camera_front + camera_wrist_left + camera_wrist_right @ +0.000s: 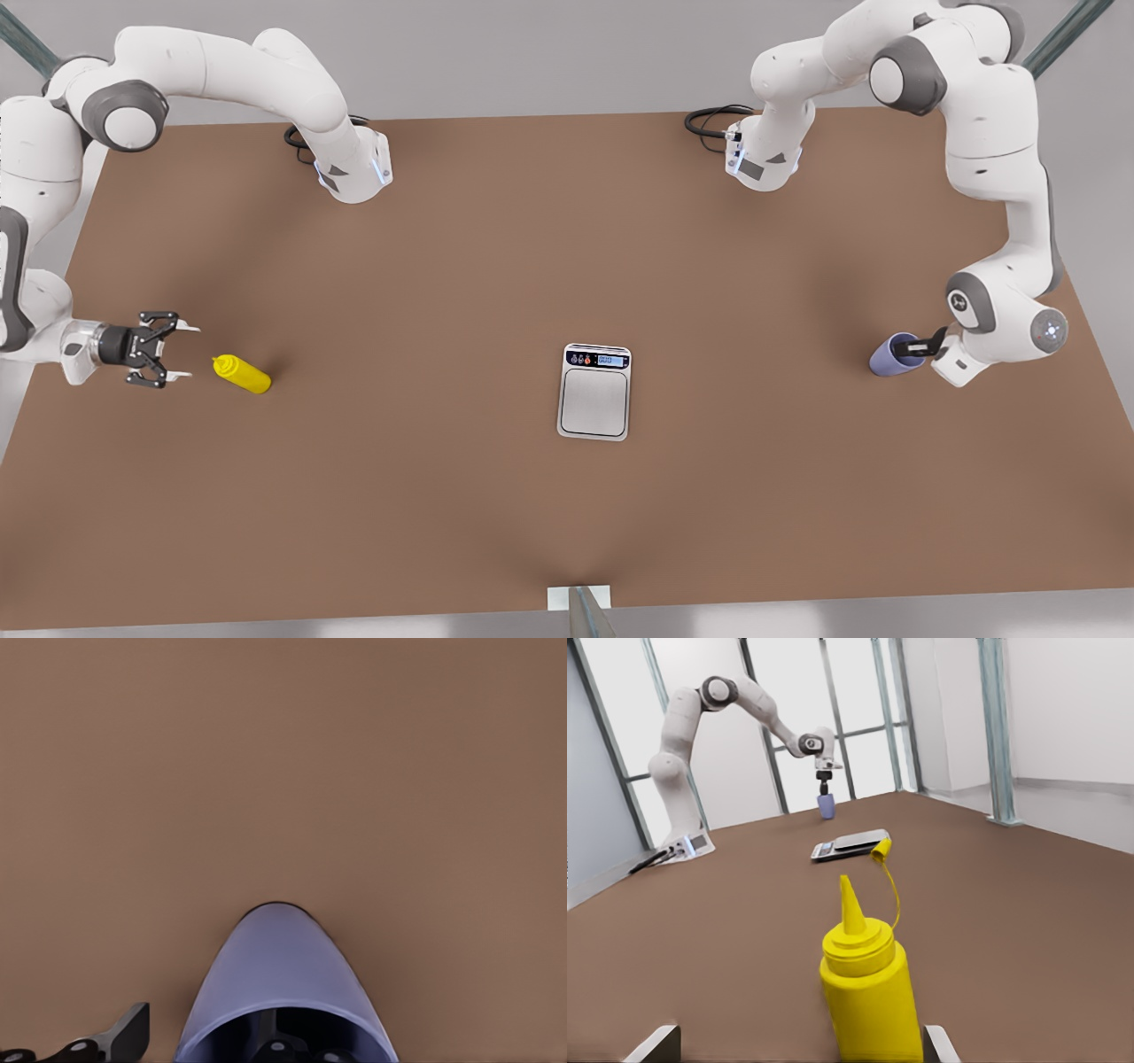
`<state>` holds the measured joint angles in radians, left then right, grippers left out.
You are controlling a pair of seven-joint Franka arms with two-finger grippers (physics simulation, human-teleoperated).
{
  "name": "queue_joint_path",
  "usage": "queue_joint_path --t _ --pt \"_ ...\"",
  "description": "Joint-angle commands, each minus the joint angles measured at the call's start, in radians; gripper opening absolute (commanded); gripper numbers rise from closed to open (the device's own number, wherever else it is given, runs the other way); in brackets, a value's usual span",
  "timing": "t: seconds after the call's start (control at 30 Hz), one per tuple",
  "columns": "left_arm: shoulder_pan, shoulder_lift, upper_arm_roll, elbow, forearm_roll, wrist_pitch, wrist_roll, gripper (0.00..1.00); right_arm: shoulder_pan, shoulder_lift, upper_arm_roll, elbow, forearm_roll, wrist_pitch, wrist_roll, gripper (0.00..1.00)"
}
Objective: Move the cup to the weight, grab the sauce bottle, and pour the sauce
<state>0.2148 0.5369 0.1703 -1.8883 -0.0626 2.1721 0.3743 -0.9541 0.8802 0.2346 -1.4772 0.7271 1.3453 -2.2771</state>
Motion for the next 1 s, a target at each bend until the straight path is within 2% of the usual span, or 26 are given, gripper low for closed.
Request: queue_joint_path --t 0.0,0.17,0.57,0.73,0.83,0.9,0.97 --pt "0.0 0.0 0.0 0.0 0.0 0.0 0.0 0.5 0.0 0.009 0.0 0.0 0.002 0.0 -0.005 1.0" --pt "-0.002 0.0 -0.002 0.014 0.0 0.0 -0.002 0.21 0.002 0.091 0.0 0.012 0.008 0.017 -0.056 1.0" --pt "-0.026 -0.008 -0.005 0.044 -0.026 -0.003 -0.005 0.21 -0.005 0.132 0.0 0.048 0.021 0.091 -0.058 1.0" --pt "-0.11 -0.144 -0.005 0.051 -0.026 -0.052 -0.034 0.21 -0.008 0.131 0.0 0.049 0.021 0.089 -0.053 1.0" --pt "-0.306 -0.169 -0.005 0.063 -0.028 -0.052 -0.337 0.21 -0.009 0.132 0.0 0.046 0.023 0.089 -0.059 1.0" --pt "-0.364 -0.169 -0.132 0.087 -0.028 -0.052 -0.669 0.21 -0.005 0.135 0.0 0.046 0.023 0.094 -0.061 1.0" --pt "-0.388 -0.166 -0.192 0.109 -0.026 -0.052 -0.853 0.21 0.012 0.154 0.0 0.064 0.029 0.103 -0.061 1.0"
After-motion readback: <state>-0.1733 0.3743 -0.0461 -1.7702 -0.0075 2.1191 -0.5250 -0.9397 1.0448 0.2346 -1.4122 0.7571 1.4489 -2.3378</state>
